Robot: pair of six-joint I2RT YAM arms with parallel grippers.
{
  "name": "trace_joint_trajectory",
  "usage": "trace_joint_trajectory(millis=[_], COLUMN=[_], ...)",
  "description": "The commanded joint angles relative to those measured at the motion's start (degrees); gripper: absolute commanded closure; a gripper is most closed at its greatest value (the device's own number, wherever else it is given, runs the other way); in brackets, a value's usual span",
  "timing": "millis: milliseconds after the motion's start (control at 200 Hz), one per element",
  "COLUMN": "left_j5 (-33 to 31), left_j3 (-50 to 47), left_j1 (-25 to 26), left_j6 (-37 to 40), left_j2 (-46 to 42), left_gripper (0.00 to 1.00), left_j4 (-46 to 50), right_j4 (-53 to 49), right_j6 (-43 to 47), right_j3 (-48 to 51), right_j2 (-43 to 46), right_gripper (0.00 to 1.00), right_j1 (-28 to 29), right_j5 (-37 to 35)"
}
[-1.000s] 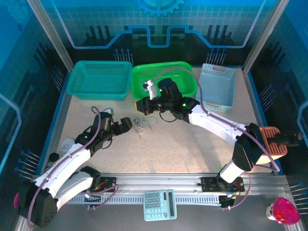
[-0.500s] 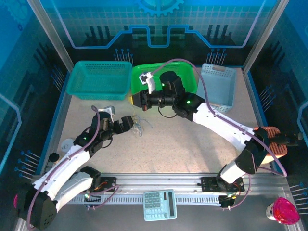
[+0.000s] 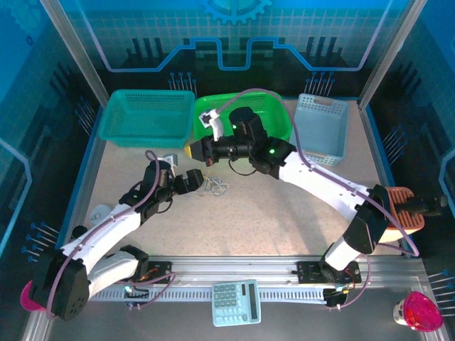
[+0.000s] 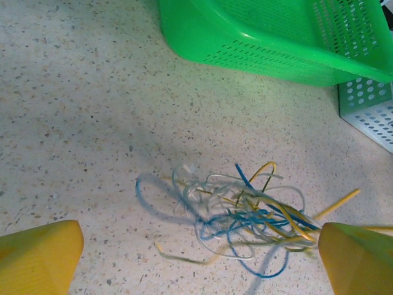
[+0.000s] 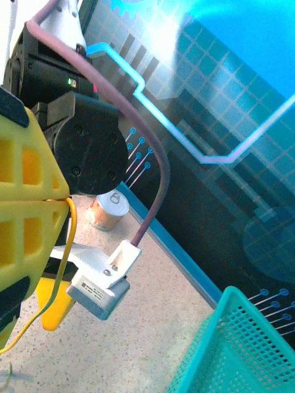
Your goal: Untangle the cables
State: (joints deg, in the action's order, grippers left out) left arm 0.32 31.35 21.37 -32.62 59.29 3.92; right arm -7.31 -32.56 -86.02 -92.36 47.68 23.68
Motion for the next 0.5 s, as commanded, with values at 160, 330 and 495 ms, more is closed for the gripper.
trace_joint_trajectory(millis=[160, 330, 495], left_j5=[1.5, 0.0, -0.4], left_j3=[0.3, -0.1, -1.3], left_j1=[1.1, 1.2, 1.2], left_j6=[0.4, 0.2, 0.5], left_j2=[2.6, 4.8, 7.7], left_gripper=[0.01, 0.02, 0.18], left_j4=[-6.2, -7.3, -8.9], right_j4=[-0.2, -0.1, -0.2], right_j6=[-1.0, -1.1, -1.0], right_j3=[-3.6, -4.8, -6.3], right_j2=[-3.4, -3.4, -2.2], right_gripper=[1.00, 1.00, 1.00], right_j1=[1.2, 1.4, 1.4], right_j5=[2.2, 2.8, 3.8])
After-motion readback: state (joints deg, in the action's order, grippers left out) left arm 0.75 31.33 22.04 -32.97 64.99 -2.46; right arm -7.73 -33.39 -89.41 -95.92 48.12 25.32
